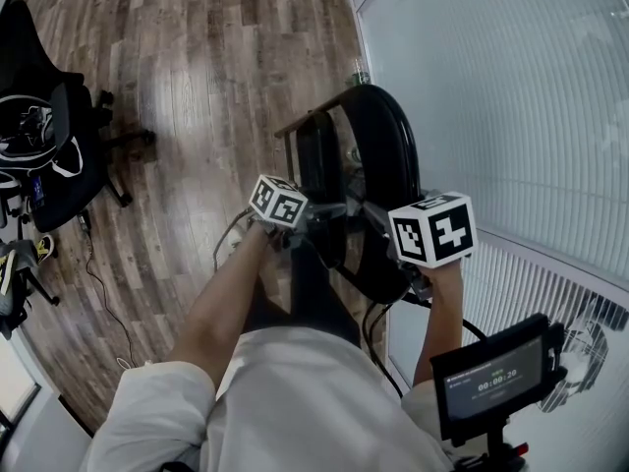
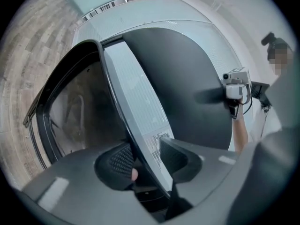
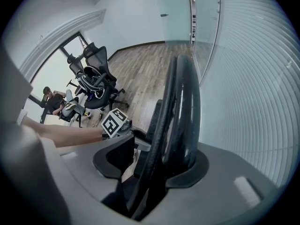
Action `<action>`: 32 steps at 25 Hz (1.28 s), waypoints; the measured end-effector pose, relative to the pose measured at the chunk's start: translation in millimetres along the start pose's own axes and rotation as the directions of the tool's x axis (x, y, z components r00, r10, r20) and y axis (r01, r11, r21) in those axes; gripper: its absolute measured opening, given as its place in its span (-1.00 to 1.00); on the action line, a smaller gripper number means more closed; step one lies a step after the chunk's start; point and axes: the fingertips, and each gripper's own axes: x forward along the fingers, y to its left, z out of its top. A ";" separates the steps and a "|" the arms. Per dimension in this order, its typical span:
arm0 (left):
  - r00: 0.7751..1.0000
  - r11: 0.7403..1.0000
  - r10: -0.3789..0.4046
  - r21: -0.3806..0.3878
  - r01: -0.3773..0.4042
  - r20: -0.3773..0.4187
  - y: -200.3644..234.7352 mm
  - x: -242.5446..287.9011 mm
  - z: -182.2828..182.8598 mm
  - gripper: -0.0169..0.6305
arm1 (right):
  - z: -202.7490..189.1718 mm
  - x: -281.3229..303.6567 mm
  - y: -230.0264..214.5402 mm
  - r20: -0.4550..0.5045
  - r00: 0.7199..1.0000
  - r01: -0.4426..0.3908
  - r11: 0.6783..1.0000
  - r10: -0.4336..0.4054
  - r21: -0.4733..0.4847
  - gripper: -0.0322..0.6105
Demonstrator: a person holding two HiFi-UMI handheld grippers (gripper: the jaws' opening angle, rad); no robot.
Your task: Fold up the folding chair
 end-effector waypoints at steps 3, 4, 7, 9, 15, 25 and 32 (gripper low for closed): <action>1.000 1.000 0.003 0.002 -0.003 -0.005 0.8 1.1 -0.3 -0.51 | -0.4 -1.1 -1.0 0.000 1.000 0.003 1.000 -0.003 0.000 -0.31; 1.000 1.000 0.005 0.000 -0.005 -0.004 1.3 0.7 -0.1 -0.51 | -0.2 -1.0 -0.8 -0.001 1.000 0.003 1.000 -0.003 -0.001 -0.31; 1.000 1.000 0.008 -0.006 -0.008 -0.002 2.0 0.4 0.8 -0.57 | 0.1 0.0 -0.9 -0.001 1.000 0.002 1.000 -0.002 0.003 -0.31; 1.000 1.000 0.010 -0.009 -0.010 -0.003 1.9 1.7 0.2 -0.57 | -0.8 0.2 -2.6 0.000 1.000 0.004 1.000 -0.004 0.006 -0.30; 0.999 1.000 0.017 -0.019 -0.016 0.031 3.7 3.5 -0.7 -0.56 | -2.5 1.6 -6.3 0.005 1.000 0.013 1.000 -0.013 0.008 -0.31; 0.999 0.999 0.026 -0.020 -0.025 0.041 6.7 1.7 -2.5 -0.57 | -2.7 4.9 -6.5 0.001 0.999 0.038 0.999 -0.038 0.008 -0.35; 0.998 1.000 0.023 -0.019 -0.022 0.050 6.6 -0.6 -2.9 -0.48 | -2.5 6.5 -3.7 -0.002 0.999 0.037 0.999 -0.037 0.001 -0.34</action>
